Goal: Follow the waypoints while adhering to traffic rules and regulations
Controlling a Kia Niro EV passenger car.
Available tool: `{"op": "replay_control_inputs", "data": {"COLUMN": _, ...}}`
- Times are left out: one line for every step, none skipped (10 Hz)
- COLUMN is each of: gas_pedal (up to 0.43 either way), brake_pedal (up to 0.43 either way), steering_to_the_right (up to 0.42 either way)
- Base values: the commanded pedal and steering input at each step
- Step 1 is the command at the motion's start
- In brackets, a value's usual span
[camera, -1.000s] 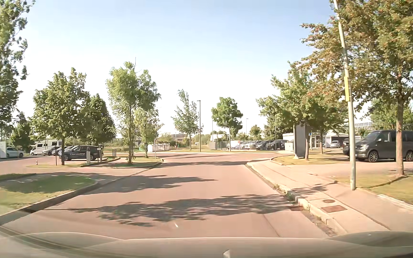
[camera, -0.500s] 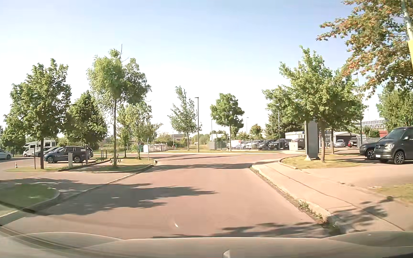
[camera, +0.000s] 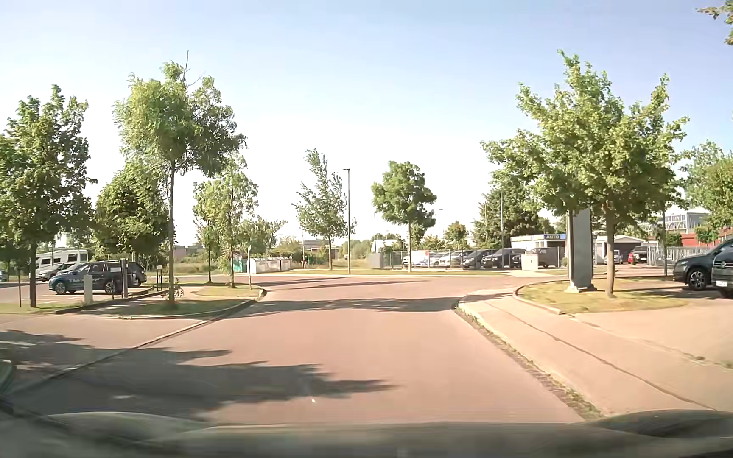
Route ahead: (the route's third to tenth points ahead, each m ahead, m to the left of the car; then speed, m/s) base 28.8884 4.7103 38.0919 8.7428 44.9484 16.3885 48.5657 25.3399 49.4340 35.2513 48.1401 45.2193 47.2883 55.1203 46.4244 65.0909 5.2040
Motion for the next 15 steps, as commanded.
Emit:
{"op": "replay_control_inputs", "data": {"gas_pedal": 0.000, "brake_pedal": 0.116, "steering_to_the_right": -0.003}}
{"op": "replay_control_inputs", "data": {"gas_pedal": 0.000, "brake_pedal": 0.091, "steering_to_the_right": -0.003}}
{"op": "replay_control_inputs", "data": {"gas_pedal": 0.000, "brake_pedal": 0.098, "steering_to_the_right": -0.003}}
{"op": "replay_control_inputs", "data": {"gas_pedal": 0.000, "brake_pedal": 0.104, "steering_to_the_right": -0.003}}
{"op": "replay_control_inputs", "data": {"gas_pedal": 0.000, "brake_pedal": 0.110, "steering_to_the_right": -0.002}}
{"op": "replay_control_inputs", "data": {"gas_pedal": 0.000, "brake_pedal": 0.134, "steering_to_the_right": 0.000}}
{"op": "replay_control_inputs", "data": {"gas_pedal": 0.000, "brake_pedal": 0.140, "steering_to_the_right": 0.001}}
{"op": "replay_control_inputs", "data": {"gas_pedal": 0.000, "brake_pedal": 0.140, "steering_to_the_right": 0.002}}
{"op": "replay_control_inputs", "data": {"gas_pedal": 0.000, "brake_pedal": 0.116, "steering_to_the_right": 0.005}}
{"op": "replay_control_inputs", "data": {"gas_pedal": 0.000, "brake_pedal": 0.098, "steering_to_the_right": 0.006}}
{"op": "replay_control_inputs", "data": {"gas_pedal": 0.000, "brake_pedal": 0.091, "steering_to_the_right": 0.006}}
{"op": "replay_control_inputs", "data": {"gas_pedal": 0.000, "brake_pedal": 0.085, "steering_to_the_right": 0.005}}
{"op": "replay_control_inputs", "data": {"gas_pedal": 0.000, "brake_pedal": 0.085, "steering_to_the_right": 0.006}}
{"op": "replay_control_inputs", "data": {"gas_pedal": 0.000, "brake_pedal": 0.091, "steering_to_the_right": 0.006}}
{"op": "replay_control_inputs", "data": {"gas_pedal": 0.000, "brake_pedal": 0.085, "steering_to_the_right": 0.008}}
